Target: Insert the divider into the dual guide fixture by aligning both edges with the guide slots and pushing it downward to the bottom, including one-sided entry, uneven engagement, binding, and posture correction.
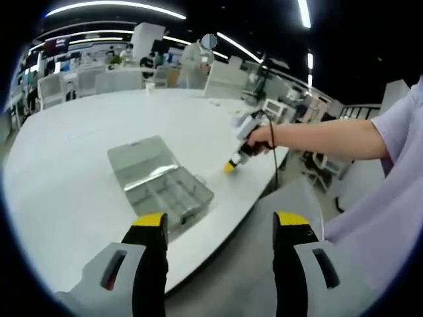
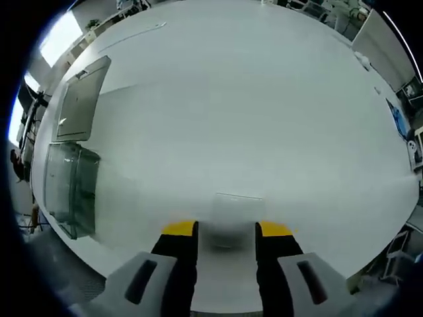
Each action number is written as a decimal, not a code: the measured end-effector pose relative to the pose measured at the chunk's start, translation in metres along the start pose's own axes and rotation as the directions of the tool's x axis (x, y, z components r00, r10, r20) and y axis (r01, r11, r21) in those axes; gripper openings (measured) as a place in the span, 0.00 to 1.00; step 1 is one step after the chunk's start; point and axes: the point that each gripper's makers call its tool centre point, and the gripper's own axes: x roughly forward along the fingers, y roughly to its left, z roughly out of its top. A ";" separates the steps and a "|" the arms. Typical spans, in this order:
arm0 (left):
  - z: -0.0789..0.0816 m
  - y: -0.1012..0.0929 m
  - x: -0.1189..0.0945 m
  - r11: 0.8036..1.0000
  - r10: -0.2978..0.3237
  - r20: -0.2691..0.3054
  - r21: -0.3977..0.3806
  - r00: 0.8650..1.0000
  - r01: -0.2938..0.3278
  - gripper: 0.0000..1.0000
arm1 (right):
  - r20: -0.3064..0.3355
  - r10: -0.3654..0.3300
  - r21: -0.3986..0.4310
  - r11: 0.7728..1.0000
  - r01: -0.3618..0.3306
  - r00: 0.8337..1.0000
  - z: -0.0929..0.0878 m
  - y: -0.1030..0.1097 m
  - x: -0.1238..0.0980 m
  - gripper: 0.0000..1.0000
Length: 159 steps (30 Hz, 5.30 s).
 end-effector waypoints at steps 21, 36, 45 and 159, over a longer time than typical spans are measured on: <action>-0.002 0.002 -0.003 1.000 0.014 -0.003 0.000 1.000 -0.014 0.62 | -0.084 0.010 0.150 0.989 0.002 0.996 -0.014 -0.003 -0.004 0.33; -0.001 0.005 -0.003 1.000 0.019 0.008 -0.011 1.000 -0.019 0.61 | -0.116 0.026 0.118 0.993 -0.012 0.993 -0.015 0.000 -0.005 0.33; -0.002 0.004 -0.001 1.000 0.013 0.007 -0.014 1.000 -0.012 0.60 | -0.127 0.029 0.146 0.989 -0.010 0.991 -0.012 -0.004 -0.002 0.31; 0.003 -0.010 -0.001 0.999 0.038 0.003 0.027 0.999 -0.038 0.60 | 0.321 0.197 0.019 0.977 -0.214 0.927 0.021 0.034 -0.068 0.26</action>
